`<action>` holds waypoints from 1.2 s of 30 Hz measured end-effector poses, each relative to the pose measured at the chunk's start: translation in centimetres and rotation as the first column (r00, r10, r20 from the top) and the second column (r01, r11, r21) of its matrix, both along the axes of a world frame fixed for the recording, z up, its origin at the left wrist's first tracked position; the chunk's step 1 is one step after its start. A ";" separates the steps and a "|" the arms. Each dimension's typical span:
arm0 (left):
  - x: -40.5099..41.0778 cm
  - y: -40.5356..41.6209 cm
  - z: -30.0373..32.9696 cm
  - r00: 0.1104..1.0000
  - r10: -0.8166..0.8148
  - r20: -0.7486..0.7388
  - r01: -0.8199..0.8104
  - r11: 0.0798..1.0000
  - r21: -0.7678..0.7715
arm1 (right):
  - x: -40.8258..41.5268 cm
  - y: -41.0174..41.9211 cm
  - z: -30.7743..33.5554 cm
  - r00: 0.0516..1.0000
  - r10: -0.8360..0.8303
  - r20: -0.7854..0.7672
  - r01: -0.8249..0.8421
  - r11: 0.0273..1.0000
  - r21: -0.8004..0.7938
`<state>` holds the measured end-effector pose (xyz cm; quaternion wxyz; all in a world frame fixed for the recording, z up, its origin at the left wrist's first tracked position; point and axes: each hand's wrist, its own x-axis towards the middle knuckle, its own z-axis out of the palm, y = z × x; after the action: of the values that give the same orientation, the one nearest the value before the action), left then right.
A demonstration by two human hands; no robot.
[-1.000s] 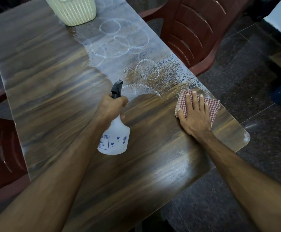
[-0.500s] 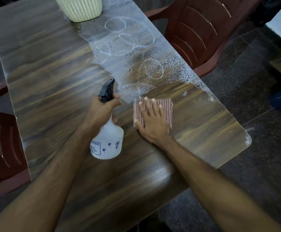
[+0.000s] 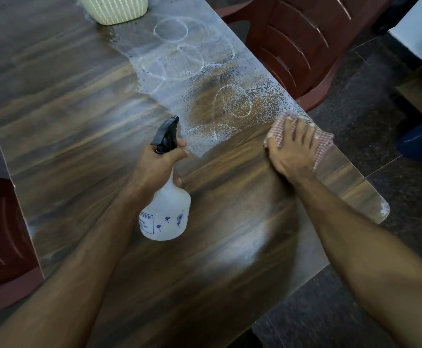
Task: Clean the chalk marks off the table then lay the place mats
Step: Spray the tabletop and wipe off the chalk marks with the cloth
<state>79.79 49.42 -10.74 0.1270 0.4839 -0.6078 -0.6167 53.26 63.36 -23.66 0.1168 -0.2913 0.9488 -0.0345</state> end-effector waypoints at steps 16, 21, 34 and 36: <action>0.7 -2.6 0.7 0.997 -0.060 -0.037 0.061 0.998 0.021 | 1.0 3.4 0.4 1.000 0.017 0.011 -0.017 1.000 -0.008; 1.0 -2.5 1.2 1.000 -0.017 -0.025 0.017 1.000 0.009 | -0.5 -4.2 0.5 0.999 0.052 0.014 -0.052 0.999 -0.002; -0.7 -2.0 1.0 0.973 0.220 -0.066 -0.214 0.973 0.090 | 4.3 0.2 0.1 0.724 0.689 0.014 -0.689 0.724 -0.029; -0.4 -1.8 1.0 0.965 0.256 -0.063 -0.249 0.964 0.093 | 1.1 -3.4 0.4 0.812 0.582 0.039 -0.583 0.812 0.004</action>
<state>79.36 47.60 -9.77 0.2068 0.5390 -0.5095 -0.6381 54.39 59.97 -23.29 0.1409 -0.5662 0.8121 0.0052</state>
